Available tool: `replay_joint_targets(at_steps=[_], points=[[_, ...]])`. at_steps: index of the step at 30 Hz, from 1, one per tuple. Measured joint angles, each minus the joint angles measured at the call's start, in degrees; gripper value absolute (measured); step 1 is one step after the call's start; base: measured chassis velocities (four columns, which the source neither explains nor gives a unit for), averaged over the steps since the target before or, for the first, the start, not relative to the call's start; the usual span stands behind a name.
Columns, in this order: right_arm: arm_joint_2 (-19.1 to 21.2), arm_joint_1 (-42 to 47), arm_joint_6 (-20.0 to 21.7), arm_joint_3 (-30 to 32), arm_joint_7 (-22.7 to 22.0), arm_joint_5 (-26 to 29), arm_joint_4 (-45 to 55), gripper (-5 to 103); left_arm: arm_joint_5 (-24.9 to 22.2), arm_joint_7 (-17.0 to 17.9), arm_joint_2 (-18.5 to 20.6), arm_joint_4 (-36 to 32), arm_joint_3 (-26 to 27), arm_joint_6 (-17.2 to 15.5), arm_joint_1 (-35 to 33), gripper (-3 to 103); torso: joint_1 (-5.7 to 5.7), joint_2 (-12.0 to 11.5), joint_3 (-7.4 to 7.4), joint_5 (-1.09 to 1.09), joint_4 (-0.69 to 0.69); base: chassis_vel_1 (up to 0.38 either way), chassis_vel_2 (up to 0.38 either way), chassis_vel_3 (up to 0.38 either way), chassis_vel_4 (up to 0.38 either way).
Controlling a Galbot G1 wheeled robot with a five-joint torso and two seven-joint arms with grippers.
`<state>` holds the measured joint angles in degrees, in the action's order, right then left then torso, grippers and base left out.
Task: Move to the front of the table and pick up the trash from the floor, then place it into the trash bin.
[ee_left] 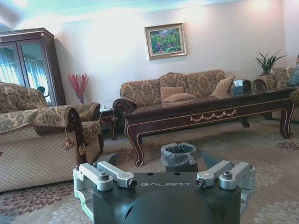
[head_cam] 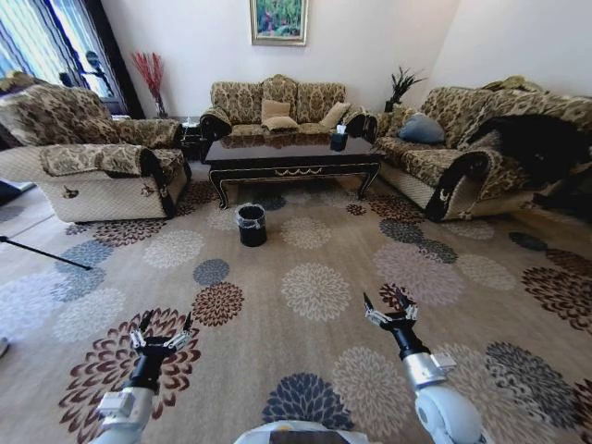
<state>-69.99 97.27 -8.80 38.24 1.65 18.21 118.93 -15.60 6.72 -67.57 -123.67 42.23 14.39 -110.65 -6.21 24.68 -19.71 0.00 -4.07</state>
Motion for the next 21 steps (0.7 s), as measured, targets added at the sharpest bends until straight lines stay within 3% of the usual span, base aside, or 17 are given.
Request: replay_joint_targets(at_steps=[21], points=[[0.0,0.0,0.0,0.0,0.0,0.0,0.0,100,0.0,0.0,0.0,0.0,0.0,0.0,0.0,100,-1.79,4.7,-2.92,-0.01,0.00,0.000,0.000,0.000,0.000]])
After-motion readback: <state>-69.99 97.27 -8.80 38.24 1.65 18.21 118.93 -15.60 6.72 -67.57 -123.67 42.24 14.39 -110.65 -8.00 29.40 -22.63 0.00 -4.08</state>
